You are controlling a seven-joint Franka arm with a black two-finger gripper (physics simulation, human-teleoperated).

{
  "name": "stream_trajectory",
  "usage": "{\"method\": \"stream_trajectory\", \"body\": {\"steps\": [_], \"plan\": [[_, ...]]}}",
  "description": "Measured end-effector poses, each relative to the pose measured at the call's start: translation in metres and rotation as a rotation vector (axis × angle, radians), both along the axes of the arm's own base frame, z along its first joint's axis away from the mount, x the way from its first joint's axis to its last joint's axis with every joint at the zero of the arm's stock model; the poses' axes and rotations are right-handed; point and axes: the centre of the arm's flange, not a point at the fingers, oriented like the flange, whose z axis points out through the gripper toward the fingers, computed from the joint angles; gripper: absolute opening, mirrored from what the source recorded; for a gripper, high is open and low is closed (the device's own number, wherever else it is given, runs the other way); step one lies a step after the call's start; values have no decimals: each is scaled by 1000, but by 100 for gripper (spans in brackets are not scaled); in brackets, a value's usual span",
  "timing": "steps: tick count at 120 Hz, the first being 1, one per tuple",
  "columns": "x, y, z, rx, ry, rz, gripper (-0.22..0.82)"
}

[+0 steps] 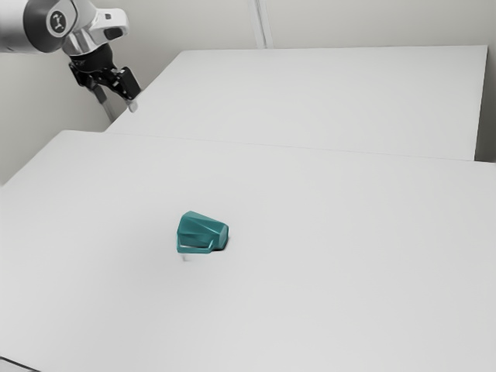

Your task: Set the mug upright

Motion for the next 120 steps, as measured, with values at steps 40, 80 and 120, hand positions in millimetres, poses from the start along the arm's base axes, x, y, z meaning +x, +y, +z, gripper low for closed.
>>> {"method": "stream_trajectory", "body": {"steps": [40,80,120], "plan": [[-2,-1,-6,-1,11,-15,59],[-33,-21,-48,-47,19,-56,59],[-73,1,-109,-179,0,44,59]]}}
